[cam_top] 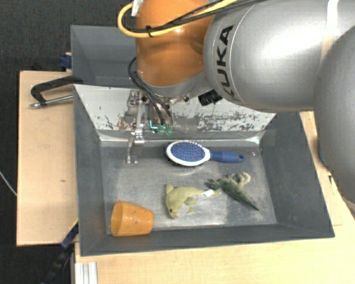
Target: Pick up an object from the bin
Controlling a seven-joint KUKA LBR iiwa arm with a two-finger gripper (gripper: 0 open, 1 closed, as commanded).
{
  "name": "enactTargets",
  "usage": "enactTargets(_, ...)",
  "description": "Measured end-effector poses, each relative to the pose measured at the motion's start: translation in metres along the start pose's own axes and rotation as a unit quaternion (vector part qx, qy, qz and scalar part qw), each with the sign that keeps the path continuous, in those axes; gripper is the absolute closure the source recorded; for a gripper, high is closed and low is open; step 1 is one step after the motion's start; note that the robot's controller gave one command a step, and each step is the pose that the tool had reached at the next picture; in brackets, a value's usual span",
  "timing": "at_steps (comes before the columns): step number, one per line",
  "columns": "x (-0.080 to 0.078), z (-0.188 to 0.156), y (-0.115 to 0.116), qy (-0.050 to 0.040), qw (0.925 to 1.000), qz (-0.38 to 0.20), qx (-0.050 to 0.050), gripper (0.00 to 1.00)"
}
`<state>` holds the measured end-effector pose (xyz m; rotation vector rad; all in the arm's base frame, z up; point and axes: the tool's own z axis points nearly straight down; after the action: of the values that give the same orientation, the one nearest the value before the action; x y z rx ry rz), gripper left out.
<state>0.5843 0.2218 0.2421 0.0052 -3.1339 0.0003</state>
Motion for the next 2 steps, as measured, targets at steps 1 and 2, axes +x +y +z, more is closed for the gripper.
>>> enactTargets(1,0.056,0.117,-0.001,-0.024,0.9934,-0.112,-0.004,0.0)
enactTargets(2,0.084,0.171,-0.092,-0.0072,0.9528,-0.303,0.001,0.0)
